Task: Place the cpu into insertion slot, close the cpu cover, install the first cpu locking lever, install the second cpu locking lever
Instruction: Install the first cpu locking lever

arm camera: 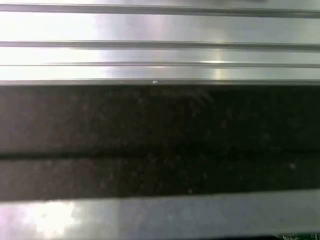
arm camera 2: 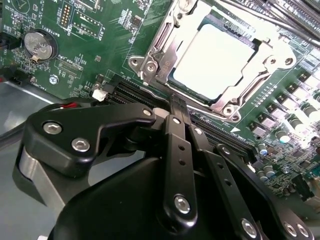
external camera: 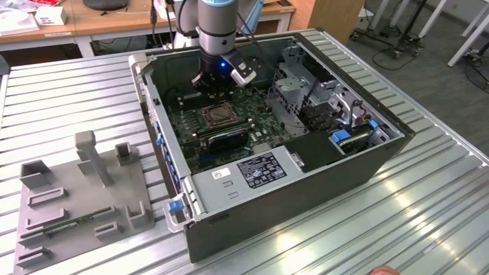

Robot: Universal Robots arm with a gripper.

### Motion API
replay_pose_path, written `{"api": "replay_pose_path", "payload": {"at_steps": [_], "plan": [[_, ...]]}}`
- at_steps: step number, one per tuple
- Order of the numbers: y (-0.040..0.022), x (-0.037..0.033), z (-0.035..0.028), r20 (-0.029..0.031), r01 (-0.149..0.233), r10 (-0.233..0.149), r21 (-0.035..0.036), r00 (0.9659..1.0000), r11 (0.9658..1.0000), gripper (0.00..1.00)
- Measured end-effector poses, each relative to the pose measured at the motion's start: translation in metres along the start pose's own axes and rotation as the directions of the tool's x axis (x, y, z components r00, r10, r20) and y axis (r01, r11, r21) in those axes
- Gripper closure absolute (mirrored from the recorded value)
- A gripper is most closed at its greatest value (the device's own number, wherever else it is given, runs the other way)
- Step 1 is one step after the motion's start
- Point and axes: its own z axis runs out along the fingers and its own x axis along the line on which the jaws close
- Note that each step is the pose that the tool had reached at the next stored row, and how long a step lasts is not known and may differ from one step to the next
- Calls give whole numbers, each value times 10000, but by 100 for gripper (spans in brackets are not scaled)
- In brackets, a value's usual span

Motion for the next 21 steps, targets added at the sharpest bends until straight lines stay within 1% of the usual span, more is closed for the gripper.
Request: {"api": "replay_pose_path", "payload": {"at_steps": [4,16,21], "plan": [[0,1,7,-1,2,-2,34,10000,10000,89],[52,2,16,0,2,-2,44,10000,10000,89],[58,2,16,1,2,-2,49,10000,10000,89]]}}
